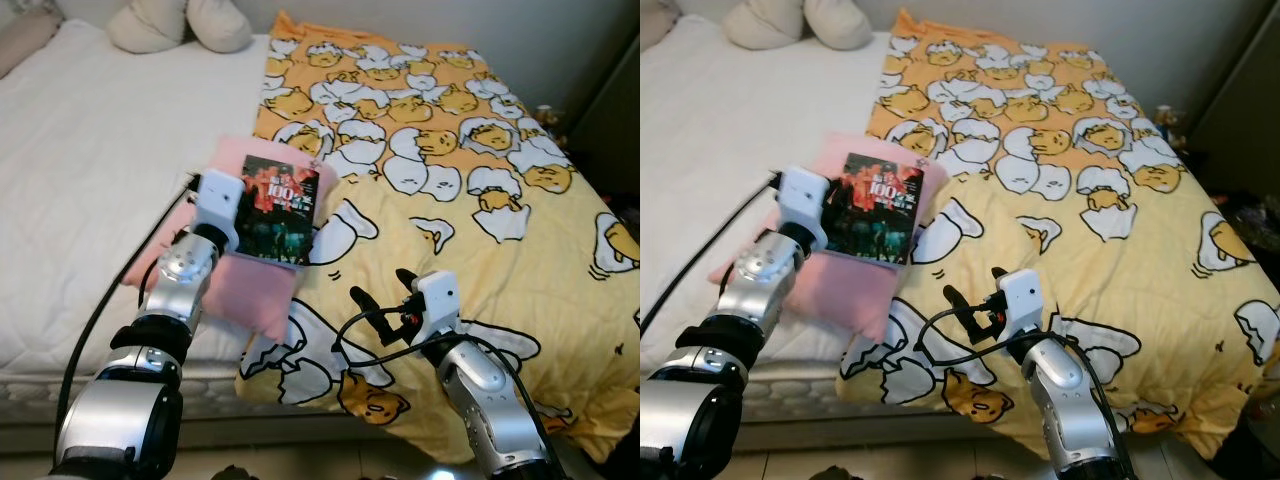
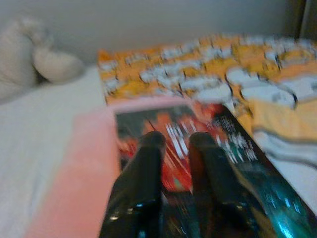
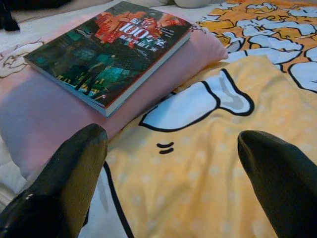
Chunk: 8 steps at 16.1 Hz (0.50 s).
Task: Clean up the room
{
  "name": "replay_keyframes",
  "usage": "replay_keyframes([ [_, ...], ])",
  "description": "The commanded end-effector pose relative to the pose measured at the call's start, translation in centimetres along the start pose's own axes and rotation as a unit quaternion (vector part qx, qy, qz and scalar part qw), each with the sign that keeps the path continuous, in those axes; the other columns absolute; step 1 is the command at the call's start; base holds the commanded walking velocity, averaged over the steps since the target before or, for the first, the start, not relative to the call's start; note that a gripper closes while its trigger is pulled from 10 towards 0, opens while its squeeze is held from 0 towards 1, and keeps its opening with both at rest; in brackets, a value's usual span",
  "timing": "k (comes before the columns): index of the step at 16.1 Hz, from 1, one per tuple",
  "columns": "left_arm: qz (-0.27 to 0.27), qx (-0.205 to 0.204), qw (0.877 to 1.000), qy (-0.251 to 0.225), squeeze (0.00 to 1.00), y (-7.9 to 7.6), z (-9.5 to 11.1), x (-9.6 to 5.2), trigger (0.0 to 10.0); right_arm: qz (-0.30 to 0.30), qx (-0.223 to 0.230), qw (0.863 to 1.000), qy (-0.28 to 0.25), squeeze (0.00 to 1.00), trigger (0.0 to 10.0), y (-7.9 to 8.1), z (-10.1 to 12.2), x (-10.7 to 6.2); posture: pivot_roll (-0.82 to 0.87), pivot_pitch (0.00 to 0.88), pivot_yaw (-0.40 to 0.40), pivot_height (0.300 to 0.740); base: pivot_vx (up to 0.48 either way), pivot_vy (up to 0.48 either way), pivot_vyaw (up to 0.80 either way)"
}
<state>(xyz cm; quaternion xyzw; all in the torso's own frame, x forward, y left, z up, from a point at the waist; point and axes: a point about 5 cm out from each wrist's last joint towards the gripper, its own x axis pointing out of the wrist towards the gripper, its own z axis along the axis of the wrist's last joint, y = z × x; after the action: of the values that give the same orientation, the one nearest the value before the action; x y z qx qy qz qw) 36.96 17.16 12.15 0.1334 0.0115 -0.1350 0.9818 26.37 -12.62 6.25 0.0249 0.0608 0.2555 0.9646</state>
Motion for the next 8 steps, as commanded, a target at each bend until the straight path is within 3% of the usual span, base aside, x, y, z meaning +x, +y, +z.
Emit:
replay_keyframes([
  [1, 0.024, -0.016, 0.999, 0.017, 1.0, 0.3, 0.0, 0.4, 10.0, -0.003, -0.001, 1.0, -0.002, 0.0, 10.0, -0.2, 0.0, -0.2, 0.02, 0.0, -0.043, 0.74, 0.0, 0.0, 0.0],
  [5, 0.089, -0.019, 0.995, 0.028, 1.0, 1.7, 0.0, 0.4, 10.0, -0.003, 0.002, 1.0, -0.005, 0.0, 10.0, -0.1, 0.0, -0.2, 0.01, 0.0, -0.044, 0.74, 0.0, 0.0, 0.0],
  [8, 0.08, -0.041, 0.996, 0.003, 1.0, 2.0, 0.9, 0.6, 10.0, -0.008, 0.001, 1.0, -0.002, 0.0, 10.0, -0.3, -0.1, -0.5, 0.0, 0.0, -0.042, 0.74, 0.0, 0.0, 0.0],
])
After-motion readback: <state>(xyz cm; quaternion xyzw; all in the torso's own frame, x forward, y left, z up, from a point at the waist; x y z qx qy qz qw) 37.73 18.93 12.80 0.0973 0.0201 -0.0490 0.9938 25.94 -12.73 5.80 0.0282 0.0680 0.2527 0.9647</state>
